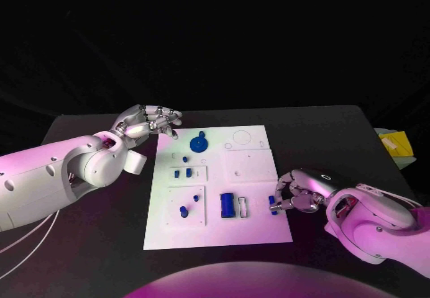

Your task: Assemble the parts on the task board

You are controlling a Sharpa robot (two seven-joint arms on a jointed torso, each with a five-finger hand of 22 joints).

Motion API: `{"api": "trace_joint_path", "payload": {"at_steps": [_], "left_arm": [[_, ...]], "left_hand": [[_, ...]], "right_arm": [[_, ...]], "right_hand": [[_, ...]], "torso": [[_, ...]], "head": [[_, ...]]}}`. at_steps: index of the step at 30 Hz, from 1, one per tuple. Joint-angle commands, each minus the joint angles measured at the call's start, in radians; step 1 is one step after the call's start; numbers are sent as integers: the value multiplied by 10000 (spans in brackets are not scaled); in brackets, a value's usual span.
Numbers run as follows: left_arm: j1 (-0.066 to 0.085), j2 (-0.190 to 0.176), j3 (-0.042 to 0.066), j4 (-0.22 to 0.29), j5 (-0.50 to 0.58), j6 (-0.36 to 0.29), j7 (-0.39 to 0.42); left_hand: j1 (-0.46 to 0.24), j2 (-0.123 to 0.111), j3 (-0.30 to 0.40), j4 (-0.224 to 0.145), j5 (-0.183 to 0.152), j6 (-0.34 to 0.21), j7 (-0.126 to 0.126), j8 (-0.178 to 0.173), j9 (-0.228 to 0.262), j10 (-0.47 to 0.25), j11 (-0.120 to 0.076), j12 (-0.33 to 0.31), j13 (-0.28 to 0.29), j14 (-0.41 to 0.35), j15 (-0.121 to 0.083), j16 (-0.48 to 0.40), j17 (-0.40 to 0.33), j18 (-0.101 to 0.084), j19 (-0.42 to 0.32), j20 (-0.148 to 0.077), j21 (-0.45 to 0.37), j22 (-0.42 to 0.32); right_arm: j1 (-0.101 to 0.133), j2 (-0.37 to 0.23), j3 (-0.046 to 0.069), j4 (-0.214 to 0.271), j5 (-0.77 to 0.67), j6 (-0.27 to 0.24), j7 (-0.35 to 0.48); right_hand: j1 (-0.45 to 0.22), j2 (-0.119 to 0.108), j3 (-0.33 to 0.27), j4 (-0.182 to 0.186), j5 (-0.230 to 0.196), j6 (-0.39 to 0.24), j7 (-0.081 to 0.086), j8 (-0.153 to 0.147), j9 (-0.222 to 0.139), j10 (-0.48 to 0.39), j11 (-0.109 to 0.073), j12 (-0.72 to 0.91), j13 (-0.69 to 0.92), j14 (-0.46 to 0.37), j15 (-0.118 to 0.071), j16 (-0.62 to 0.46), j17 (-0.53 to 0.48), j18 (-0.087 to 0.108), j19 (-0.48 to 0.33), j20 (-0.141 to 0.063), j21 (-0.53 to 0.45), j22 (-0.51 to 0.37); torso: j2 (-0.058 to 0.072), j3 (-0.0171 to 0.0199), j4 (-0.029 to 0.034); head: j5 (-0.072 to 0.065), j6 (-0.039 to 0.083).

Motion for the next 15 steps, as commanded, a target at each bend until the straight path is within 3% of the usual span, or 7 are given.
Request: {"api": "trace_joint_path", "payload": {"at_steps": [1, 15], "left_arm": [[1, 4, 4, 26, 54, 134, 90], [0, -38, 3, 44, 54, 133, 93]], "left_hand": [[16, 95, 75, 11, 28, -40, 9, -54, 9, -95, -6, -6, 12, 9, 59, -54, 15, 108, 16, -12, 12, 14], [16, 95, 75, 11, 28, -40, 9, -54, 9, -95, -6, -6, 12, 9, 59, -54, 15, 108, 16, -12, 12, 14]], "right_arm": [[-60, 69, -3, -46, -638, 366, -584], [-310, 372, -3, -252, -872, 704, -832]], "right_hand": [[688, 786, -222, -9, -14, 89, -16, -87, -38, 360, -9, -83, -202, 1041, 57, 43, 2634, -63, 1041, 59, 33, 2627], [1070, 874, -186, -97, -22, 371, -66, -311, -140, 405, -53, -44, -170, 1041, 24, 43, 2634, -68, 1047, 38, 56, 2634]], "torso": [[17, -1, 15], [6, 0, 8]], "head": [[15, -7], [56, -65]]}}
